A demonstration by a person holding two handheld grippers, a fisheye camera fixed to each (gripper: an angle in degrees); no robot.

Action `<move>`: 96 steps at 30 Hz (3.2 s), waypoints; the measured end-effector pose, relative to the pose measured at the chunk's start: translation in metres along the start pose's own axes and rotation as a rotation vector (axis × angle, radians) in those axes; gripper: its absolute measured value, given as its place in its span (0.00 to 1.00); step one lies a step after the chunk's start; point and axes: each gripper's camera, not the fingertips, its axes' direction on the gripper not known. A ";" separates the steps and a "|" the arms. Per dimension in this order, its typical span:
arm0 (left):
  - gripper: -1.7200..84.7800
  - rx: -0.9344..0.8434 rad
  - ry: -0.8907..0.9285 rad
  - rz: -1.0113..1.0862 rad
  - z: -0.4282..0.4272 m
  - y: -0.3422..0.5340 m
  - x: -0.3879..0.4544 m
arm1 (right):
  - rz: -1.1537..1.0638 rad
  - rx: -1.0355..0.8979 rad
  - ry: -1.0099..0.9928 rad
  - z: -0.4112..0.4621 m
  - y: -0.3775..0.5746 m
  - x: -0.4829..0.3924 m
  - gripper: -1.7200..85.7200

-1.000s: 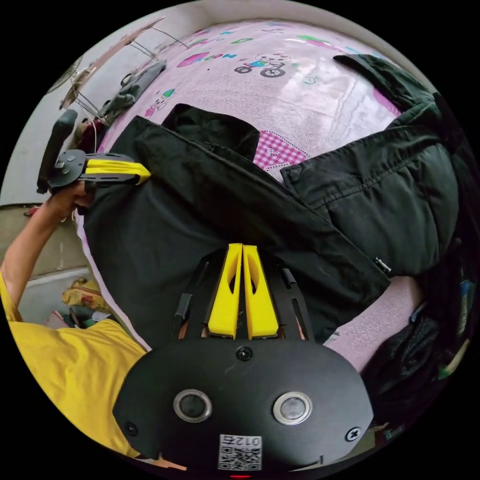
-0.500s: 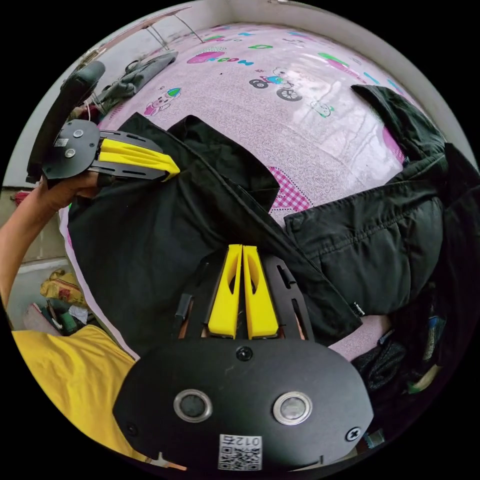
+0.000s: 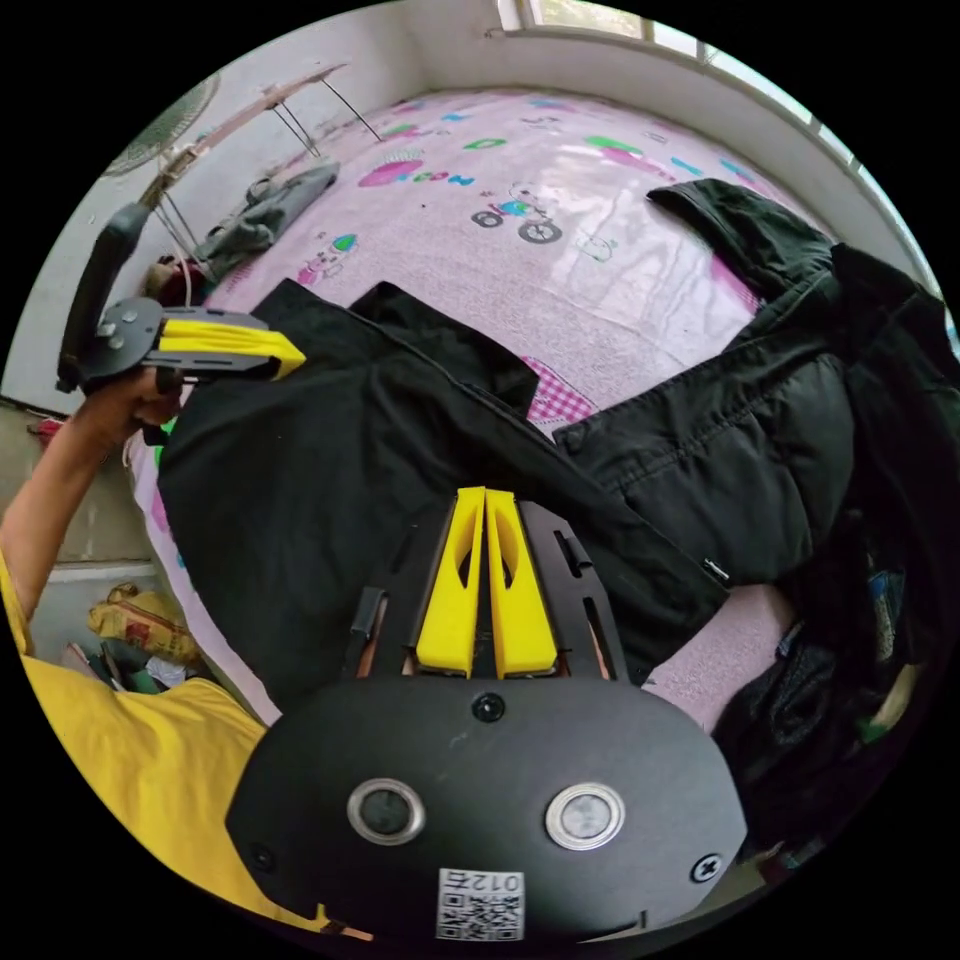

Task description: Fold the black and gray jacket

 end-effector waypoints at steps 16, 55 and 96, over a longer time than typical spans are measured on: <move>0.02 -0.094 -0.038 -0.046 0.037 0.000 -0.009 | 0.079 -0.109 0.044 0.061 -0.019 -0.003 0.02; 0.02 0.013 0.090 0.059 -0.022 0.225 0.214 | 0.103 -0.141 -0.020 0.069 0.338 -0.009 0.04; 0.02 -0.006 0.133 0.455 0.004 0.163 0.378 | 0.037 -0.245 0.029 0.114 0.321 -0.009 0.02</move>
